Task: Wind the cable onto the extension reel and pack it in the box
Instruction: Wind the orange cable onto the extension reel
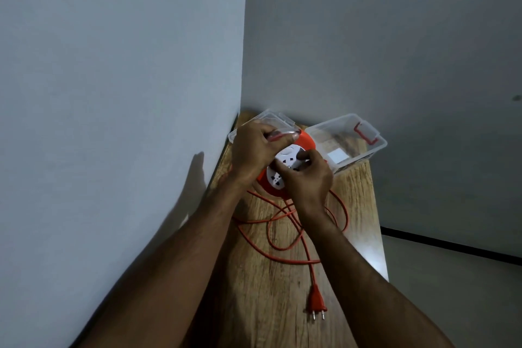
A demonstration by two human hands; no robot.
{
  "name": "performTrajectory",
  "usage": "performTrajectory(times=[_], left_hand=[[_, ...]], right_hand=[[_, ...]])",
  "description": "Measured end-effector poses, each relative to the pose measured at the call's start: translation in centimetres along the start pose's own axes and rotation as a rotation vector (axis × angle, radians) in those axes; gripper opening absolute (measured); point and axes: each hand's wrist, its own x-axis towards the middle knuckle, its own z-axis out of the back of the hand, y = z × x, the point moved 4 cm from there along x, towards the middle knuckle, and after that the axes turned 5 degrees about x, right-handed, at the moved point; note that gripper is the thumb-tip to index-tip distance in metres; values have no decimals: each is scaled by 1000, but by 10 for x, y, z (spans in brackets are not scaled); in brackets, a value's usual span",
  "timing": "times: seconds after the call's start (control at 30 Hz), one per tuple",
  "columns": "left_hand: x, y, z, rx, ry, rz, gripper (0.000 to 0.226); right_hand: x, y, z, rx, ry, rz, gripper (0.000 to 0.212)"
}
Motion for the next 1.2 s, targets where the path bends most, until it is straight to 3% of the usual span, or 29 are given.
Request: performTrajectory(times=[0.1,0.17,0.23,0.3,0.43,0.53,0.6,0.7,0.77,0.93,1.2], left_hand=[[-3,-4,-2,41,-29,-2,38],[-5,-6,-5,76,-47,-20,44],[-8,-8,-8,104,-46,-46,52],[-7,-10,-9,98,-36,-51,54],[0,-5,0,70,-71,-10,37],[2,6,1,-36,-68,39,29],[2,9,0,-36,-66,47,30],[4,8,-2,-40,-35,67,33],[4,6,-4,-48,-18,72,36],[6,3,-4,-40,11,52,25],[0,2,-3,0,30,44,33]], right_hand=[[0,-18,-10,261,-43,-467,50],[-5,-17,-21,607,35,-800,48],[-11,-6,-27,931,52,-1005,58],[-14,6,-25,1074,-20,-1049,50],[-16,16,-15,1193,10,-1032,45],[-24,7,-5,929,18,-902,27],[-27,2,7,517,-28,-522,17],[-29,11,12,-73,6,138,31],[-24,15,7,-352,49,337,44],[-11,15,2,-667,103,453,66],[-6,12,6,-306,119,375,55]])
